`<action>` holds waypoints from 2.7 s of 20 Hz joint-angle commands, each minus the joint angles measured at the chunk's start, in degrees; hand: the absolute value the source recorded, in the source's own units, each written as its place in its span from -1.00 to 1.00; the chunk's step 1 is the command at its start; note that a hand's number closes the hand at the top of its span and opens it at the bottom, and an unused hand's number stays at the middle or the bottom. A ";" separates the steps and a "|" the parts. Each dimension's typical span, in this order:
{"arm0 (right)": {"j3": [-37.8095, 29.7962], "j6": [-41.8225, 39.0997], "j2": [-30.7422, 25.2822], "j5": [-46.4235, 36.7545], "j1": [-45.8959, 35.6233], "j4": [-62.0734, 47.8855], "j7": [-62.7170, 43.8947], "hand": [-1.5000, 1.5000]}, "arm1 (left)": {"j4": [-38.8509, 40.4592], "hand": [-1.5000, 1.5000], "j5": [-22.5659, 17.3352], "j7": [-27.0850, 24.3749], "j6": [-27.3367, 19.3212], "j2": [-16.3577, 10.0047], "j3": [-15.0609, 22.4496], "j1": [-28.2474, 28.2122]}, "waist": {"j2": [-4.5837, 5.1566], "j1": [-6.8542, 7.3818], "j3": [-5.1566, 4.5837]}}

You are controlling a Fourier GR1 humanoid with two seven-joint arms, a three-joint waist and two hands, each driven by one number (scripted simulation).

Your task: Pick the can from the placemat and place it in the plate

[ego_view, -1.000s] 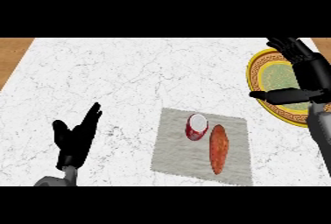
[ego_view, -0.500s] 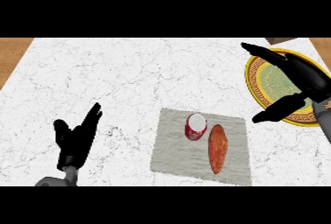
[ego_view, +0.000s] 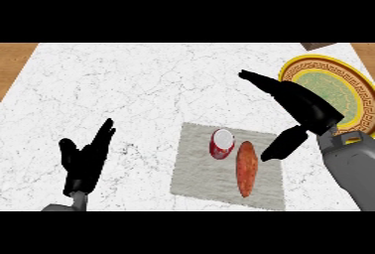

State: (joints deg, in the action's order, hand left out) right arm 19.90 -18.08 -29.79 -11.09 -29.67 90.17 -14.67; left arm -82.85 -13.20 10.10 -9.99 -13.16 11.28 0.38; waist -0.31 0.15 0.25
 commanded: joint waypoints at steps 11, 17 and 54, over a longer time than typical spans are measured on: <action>4.79 -3.18 11.77 -10.34 5.26 2.64 -8.47 -1.00 | -4.75 0.00 1.87 5.60 0.61 2.09 -0.18 -2.53 | 0.22 0.08 -0.24; 2.21 -5.62 13.23 -14.59 4.19 1.45 -8.35 -1.00 | -1.94 0.00 2.51 3.00 2.92 3.14 -1.60 -2.83 | 0.25 0.06 -0.25; 6.68 13.44 25.38 -43.40 14.68 -1.37 -1.86 1.00 | 2.30 0.00 4.13 2.74 6.43 4.93 -8.36 0.30 | -0.04 -1.60 -0.27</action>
State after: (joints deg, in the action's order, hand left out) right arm 24.63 -11.18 -7.47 -50.83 -21.81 81.90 -10.88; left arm -83.03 -7.79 11.26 -3.88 -7.83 4.66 -0.40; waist -0.42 -0.33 0.34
